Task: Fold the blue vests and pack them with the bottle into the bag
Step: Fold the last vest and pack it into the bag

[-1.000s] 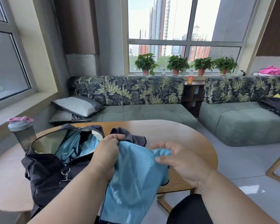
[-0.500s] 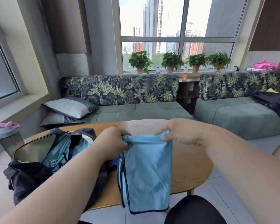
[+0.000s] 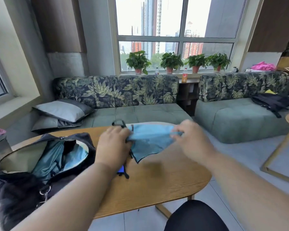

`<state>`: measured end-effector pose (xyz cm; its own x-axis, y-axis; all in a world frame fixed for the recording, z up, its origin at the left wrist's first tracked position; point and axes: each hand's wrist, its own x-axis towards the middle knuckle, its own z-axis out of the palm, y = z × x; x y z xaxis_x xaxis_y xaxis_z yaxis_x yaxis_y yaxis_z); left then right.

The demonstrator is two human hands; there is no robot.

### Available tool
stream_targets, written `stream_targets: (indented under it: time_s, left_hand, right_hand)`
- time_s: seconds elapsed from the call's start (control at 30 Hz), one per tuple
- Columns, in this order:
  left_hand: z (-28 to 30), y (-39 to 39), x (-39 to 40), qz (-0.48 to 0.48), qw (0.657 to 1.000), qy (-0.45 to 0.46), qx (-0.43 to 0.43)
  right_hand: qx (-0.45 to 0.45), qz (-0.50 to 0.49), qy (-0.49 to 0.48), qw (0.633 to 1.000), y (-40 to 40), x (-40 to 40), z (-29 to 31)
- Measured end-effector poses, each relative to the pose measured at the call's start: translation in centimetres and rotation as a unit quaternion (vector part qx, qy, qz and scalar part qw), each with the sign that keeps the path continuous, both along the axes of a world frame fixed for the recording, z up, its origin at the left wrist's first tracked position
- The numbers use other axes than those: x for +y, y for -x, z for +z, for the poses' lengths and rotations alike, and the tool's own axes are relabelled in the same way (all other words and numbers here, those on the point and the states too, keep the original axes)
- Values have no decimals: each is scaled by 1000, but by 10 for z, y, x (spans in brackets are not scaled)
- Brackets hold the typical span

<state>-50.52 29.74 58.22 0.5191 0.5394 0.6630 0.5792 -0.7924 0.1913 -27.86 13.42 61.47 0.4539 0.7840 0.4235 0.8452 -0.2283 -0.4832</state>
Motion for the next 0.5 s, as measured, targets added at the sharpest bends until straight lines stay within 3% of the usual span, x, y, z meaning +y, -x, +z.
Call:
stream_targets:
  time_s: [0.13, 0.2, 0.5]
  left_hand:
    - [-114, 26, -25, -17, 975, 68, 209]
    - [-147, 40, -36, -32, 963, 83, 256]
    - [-160, 74, -49, -33, 973, 88, 211]
  right_hand:
    - [82, 7, 139, 987, 25, -24, -118]
    - [116, 27, 162, 980, 33, -35, -153]
    - [223, 62, 181, 956, 55, -60, -149]
